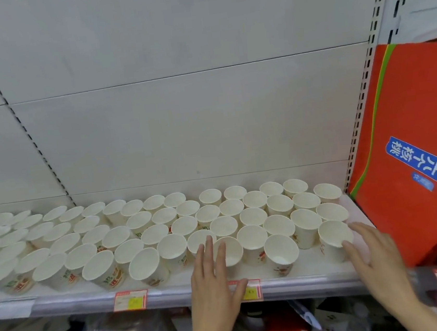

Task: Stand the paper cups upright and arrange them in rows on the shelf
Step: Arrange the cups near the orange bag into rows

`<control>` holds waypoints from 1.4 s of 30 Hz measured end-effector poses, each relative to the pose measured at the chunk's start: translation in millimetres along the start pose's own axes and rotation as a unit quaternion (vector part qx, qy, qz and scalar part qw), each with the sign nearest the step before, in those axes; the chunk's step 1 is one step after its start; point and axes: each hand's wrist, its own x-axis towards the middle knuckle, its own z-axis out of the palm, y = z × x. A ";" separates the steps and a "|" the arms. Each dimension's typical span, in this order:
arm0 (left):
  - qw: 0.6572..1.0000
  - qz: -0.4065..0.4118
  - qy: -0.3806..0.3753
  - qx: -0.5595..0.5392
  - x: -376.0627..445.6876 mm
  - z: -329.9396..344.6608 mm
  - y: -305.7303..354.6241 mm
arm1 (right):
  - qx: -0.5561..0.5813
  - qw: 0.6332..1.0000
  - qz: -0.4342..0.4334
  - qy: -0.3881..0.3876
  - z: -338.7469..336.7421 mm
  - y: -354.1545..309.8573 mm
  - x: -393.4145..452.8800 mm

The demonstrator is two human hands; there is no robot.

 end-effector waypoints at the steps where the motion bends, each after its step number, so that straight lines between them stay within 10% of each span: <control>1: 1.000 0.005 -0.005 0.010 0.9 0.4 -2.3 | -0.009 1.000 -0.010 0.003 1.0 1.6 -5.0; 13: 0.965 0.254 0.058 0.038 58.8 5.9 55.3 | -0.142 0.987 -0.077 0.001 11.0 -14.7 -18.5; 28: 0.977 0.205 -0.045 -0.048 162.0 -9.7 119.1 | -0.092 0.993 -0.070 0.026 -28.9 29.2 47.4; 42: 0.981 0.142 -0.130 -0.005 258.9 50.0 135.9 | -0.136 0.969 0.001 -0.205 7.9 32.8 171.4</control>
